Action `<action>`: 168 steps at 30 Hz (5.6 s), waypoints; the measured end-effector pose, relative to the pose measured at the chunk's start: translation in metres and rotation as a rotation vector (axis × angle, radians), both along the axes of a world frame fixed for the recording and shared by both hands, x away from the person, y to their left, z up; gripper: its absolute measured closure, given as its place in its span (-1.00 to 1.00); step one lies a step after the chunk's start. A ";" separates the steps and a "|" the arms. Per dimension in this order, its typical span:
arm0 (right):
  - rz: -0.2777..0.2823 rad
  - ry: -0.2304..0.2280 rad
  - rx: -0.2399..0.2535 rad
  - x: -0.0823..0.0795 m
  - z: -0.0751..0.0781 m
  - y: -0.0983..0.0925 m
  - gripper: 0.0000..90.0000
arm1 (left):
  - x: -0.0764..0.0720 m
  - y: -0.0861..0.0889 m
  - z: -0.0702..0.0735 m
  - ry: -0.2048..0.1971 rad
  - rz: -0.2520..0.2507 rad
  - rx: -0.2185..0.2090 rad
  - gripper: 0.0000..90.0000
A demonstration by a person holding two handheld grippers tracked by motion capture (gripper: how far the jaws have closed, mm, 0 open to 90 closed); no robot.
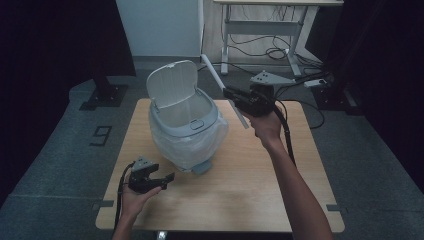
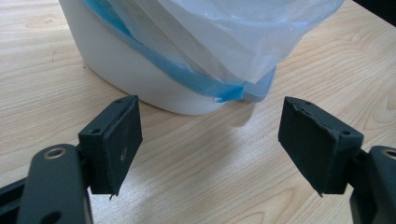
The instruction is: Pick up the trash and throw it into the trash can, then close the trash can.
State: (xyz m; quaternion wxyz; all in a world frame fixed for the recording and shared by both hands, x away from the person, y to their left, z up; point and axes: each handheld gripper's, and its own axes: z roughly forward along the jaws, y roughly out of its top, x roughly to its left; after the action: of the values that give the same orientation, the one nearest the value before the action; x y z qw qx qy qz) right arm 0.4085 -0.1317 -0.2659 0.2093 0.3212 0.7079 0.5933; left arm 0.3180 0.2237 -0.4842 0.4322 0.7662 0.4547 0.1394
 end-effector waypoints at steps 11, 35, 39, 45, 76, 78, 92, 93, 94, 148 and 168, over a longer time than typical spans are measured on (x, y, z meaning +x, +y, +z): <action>0.004 -0.002 -0.012 0.010 0.005 0.013 0.77 | -0.001 0.001 0.001 -0.001 -0.001 -0.004 -0.52; 0.026 0.010 -0.028 0.028 0.010 0.043 0.77 | -0.001 0.001 0.000 0.010 -0.013 -0.007 -0.52; 0.028 0.012 -0.029 0.031 0.010 0.047 0.77 | -0.001 0.001 0.000 0.010 -0.013 -0.008 -0.51; 0.028 0.018 -0.036 0.035 0.010 0.052 0.77 | -0.001 0.002 0.000 0.009 -0.012 -0.009 -0.51; 0.058 0.029 -0.074 0.063 0.016 0.105 0.76 | -0.001 0.007 0.000 0.011 -0.007 -0.027 -0.51; 0.062 0.030 -0.075 0.065 0.017 0.108 0.76 | -0.001 0.007 -0.001 0.012 -0.007 -0.028 -0.51; 0.065 0.046 -0.088 0.077 0.013 0.127 0.73 | -0.001 0.009 -0.002 0.016 -0.003 -0.025 -0.51; 0.066 0.046 -0.092 0.078 0.012 0.127 0.69 | -0.001 0.009 -0.002 0.016 -0.003 -0.025 -0.51; 0.069 0.048 -0.091 0.078 0.011 0.128 0.59 | -0.001 0.009 -0.002 0.016 -0.002 -0.025 -0.51; -0.110 0.129 -0.060 -0.050 -0.165 -0.110 -0.02 | -0.003 0.012 0.014 -0.039 0.008 -0.051 -0.51; -0.139 0.179 -0.055 -0.062 -0.194 -0.125 -0.02 | -0.004 0.025 0.068 -0.151 -0.005 -0.162 -0.58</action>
State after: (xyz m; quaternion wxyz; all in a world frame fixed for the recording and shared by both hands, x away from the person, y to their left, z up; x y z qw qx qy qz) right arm 0.3469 -0.2568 -0.4602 0.1944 0.4153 0.7159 0.5265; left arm 0.3141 0.2487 -0.4158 0.5260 0.7173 0.4286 0.1583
